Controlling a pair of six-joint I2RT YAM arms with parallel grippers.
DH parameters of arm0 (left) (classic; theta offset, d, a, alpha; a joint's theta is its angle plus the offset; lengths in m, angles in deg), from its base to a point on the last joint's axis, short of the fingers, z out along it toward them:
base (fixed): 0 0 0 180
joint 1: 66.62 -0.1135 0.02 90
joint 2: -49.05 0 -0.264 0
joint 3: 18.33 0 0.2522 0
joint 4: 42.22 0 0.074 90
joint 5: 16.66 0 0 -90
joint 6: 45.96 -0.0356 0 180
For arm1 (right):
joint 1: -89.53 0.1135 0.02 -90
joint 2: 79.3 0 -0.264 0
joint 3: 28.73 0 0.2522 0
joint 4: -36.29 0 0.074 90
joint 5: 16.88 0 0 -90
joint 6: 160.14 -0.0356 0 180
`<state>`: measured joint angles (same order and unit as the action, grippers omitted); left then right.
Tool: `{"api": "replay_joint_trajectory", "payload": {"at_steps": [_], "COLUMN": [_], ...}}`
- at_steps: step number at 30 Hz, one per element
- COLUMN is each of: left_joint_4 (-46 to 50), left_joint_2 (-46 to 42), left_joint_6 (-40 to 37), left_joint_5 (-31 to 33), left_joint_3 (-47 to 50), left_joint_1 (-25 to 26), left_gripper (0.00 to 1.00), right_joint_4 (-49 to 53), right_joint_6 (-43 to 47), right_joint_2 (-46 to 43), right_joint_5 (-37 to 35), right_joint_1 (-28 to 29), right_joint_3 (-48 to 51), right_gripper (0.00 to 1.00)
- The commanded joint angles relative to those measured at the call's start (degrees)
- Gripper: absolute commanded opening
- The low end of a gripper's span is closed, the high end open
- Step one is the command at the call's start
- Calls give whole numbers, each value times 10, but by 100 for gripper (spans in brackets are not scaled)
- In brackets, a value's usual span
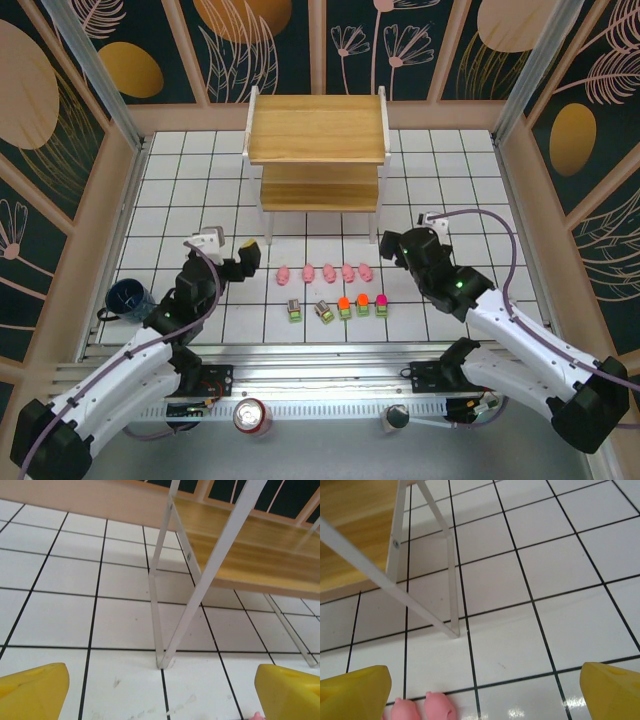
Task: Place and organize the plastic toys onto the shelf
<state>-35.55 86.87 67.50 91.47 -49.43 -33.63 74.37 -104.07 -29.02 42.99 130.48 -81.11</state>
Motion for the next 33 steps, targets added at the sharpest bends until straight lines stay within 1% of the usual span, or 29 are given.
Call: {"api": "replay_joint_trajectory", "payload": {"at_steps": [1, 4, 9, 14, 17, 20, 23, 30, 33], "left_joint_4": [35, 42, 42, 26, 17, 6, -3, -17, -22], "left_joint_2": [-29, -46, -46, -13, 2, 17, 39, 109, 135], "left_joint_6": [10, 14, 15, 15, 12, 10, 7, -11, -17], "left_joint_5": [-11, -23, -46, -78, -88, -99, -107, -72, -60], "left_joint_3": [18, 31, 37, 35, 34, 34, 30, 7, -4], "left_joint_1": [4, 4, 5, 10, 17, 21, 30, 92, 105], "left_gripper": [95, 94, 93, 93, 92, 91, 90, 88, 87], "right_joint_4": [36, 43, 69, 87, 79, 74, 87, 106, 105], "right_joint_6": [-31, -45, -75, -107, -114, -120, -137, -177, -189], "right_joint_2": [0, 5, 28, 45, 46, 48, 54, 71, 81], "right_joint_5": [-2, 5, 2, 14, 29, 48, 52, 55, 59], "right_joint_1": [18, 36, 69, 98, 114, 126, 144, 176, 186], "right_joint_3": [5, 10, 12, 23, 39, 51, 54, 65, 72], "right_gripper": [96, 95, 92, 90, 90, 86, 82, 73, 67]}}
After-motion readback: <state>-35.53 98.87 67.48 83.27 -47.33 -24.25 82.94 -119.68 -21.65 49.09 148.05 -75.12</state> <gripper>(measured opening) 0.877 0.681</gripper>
